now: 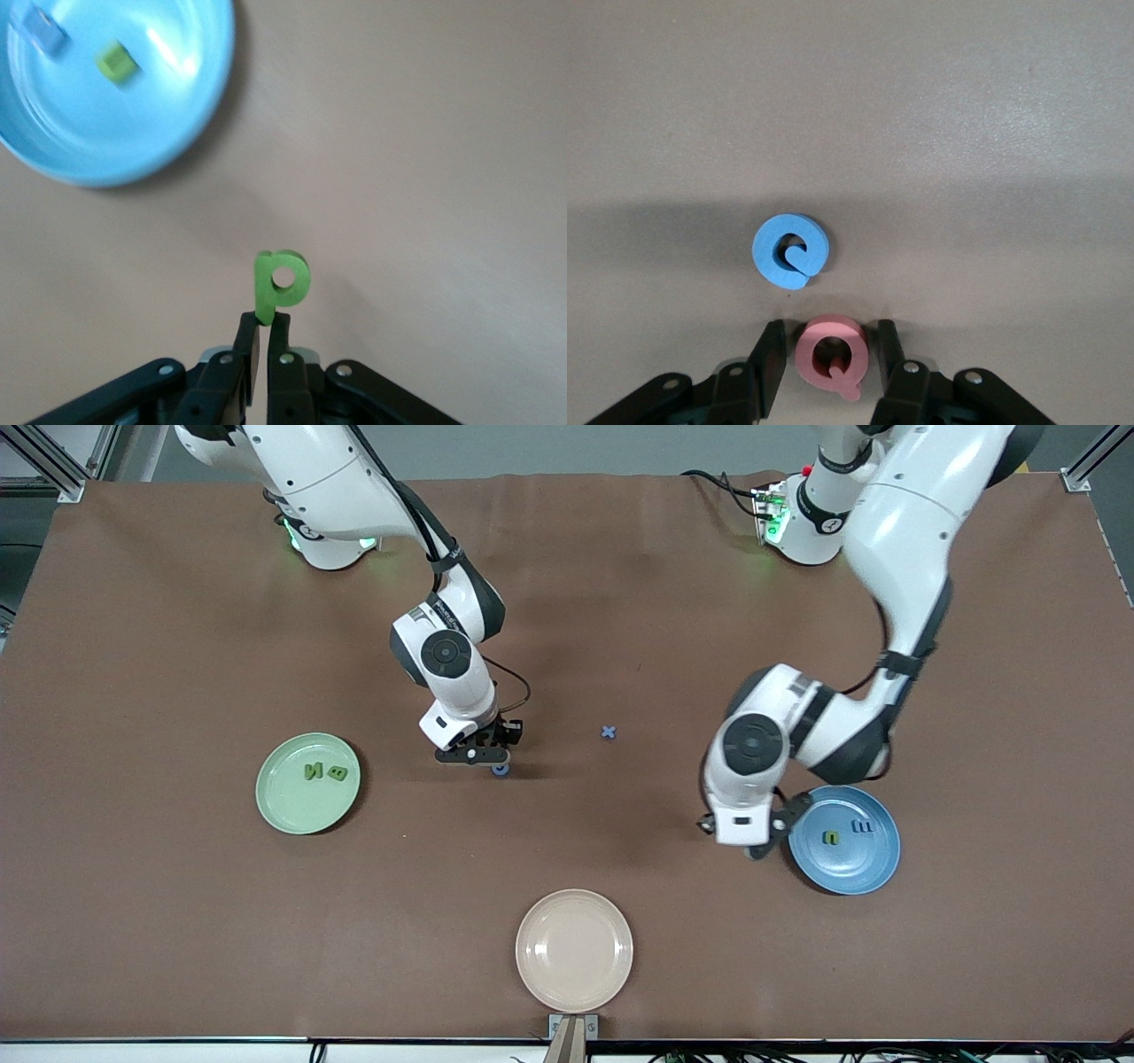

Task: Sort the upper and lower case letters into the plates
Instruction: 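Place the Q on the green plate while the left gripper places p on blue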

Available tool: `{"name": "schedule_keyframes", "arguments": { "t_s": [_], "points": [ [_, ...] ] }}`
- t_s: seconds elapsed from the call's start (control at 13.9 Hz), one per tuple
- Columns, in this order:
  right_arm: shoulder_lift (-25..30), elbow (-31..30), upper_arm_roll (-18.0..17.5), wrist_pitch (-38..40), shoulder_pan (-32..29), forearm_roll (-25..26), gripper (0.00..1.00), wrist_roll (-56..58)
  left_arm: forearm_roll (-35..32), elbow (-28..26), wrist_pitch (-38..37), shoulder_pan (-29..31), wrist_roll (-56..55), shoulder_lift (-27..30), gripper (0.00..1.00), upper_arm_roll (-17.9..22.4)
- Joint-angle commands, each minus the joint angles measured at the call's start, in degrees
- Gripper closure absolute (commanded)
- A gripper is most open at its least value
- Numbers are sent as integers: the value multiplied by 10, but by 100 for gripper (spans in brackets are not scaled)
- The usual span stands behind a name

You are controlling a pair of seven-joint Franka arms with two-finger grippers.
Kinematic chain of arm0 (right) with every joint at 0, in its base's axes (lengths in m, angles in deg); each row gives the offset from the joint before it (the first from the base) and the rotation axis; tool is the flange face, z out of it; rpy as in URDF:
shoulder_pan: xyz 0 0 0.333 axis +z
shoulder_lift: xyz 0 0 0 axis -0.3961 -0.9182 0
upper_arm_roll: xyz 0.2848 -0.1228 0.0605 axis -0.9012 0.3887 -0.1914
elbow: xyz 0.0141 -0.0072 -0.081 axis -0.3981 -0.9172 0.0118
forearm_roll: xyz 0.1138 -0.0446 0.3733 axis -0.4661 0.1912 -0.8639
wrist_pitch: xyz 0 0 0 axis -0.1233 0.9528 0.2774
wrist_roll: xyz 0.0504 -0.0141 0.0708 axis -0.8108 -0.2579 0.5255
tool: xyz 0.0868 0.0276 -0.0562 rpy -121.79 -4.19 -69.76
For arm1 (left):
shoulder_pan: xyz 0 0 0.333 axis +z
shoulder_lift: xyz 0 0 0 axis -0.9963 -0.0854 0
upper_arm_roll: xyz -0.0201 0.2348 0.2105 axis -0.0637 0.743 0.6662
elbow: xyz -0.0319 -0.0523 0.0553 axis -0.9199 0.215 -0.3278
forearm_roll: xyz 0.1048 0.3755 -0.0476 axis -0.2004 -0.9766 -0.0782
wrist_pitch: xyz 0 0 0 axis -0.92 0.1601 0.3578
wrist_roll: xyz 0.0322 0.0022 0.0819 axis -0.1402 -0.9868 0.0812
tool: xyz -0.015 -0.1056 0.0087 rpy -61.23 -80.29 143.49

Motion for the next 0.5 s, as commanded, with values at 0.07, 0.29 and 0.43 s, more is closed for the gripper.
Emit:
{"name": "schedule_keyframes", "arguments": {
  "t_s": [0.07, 0.29, 0.43],
  "points": [
    [-4, -1, 4, 2, 10, 0, 93, -17, -4, -92, 32, 81, 116, 56, 100, -7],
    [6, 0, 6, 17, -3, 0, 100, -8, -4, -99, 72, 130, 178, 40, 100, -5],
    [39, 2, 7, 70, -35, 3, 100, 25, -4, -99, 104, 149, 216, 25, 90, -5]
  ]
}}
